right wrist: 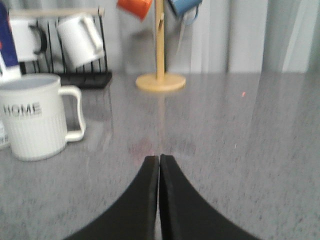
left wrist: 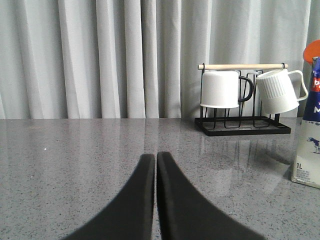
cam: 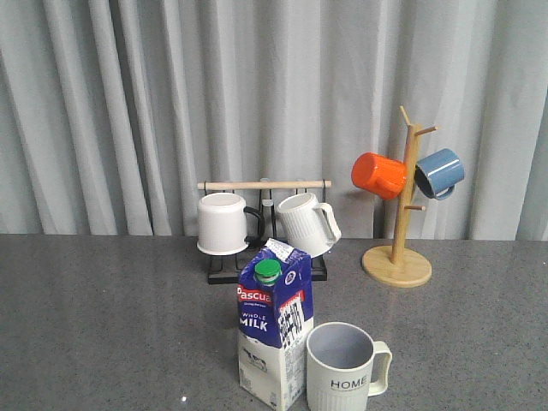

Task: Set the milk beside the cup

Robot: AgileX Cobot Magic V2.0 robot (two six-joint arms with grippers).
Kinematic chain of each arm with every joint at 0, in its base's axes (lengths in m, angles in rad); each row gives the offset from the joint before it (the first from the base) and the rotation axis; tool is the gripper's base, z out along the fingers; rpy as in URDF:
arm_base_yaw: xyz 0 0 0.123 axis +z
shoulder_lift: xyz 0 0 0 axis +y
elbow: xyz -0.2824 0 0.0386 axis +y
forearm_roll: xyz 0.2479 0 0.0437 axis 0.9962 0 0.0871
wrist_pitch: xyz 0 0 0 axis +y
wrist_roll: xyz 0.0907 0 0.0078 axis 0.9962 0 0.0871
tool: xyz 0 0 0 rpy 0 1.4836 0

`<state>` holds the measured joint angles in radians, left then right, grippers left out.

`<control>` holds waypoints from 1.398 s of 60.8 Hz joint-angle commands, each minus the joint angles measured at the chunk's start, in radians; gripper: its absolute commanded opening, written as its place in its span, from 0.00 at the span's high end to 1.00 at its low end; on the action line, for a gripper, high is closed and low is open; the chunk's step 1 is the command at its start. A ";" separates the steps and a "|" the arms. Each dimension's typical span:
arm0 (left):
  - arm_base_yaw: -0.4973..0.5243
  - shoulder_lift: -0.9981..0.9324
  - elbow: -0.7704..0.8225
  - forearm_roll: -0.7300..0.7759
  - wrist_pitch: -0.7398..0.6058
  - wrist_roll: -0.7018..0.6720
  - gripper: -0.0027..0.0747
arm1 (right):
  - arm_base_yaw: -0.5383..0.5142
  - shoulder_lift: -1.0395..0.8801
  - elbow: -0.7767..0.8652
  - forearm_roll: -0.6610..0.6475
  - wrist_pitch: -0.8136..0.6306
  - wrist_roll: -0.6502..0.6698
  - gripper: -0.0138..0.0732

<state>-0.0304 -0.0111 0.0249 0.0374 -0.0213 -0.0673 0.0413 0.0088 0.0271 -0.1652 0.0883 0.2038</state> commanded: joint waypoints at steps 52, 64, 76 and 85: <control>0.002 -0.013 0.019 -0.011 -0.078 -0.009 0.98 | -0.110 -0.029 0.008 0.003 -0.158 0.031 0.85; 0.002 -0.013 0.019 -0.011 -0.078 -0.009 0.98 | -0.110 -0.029 0.008 0.003 -0.158 0.031 0.85; 0.002 -0.013 0.019 -0.011 -0.078 -0.009 0.98 | -0.110 -0.029 0.008 0.003 -0.158 0.031 0.85; 0.002 -0.013 0.019 -0.011 -0.078 -0.009 0.98 | -0.110 -0.029 0.008 0.003 -0.158 0.031 0.85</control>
<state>-0.0304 -0.0111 0.0249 0.0374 -0.0213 -0.0673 -0.0614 -0.0112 0.0271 -0.1608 0.0095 0.2369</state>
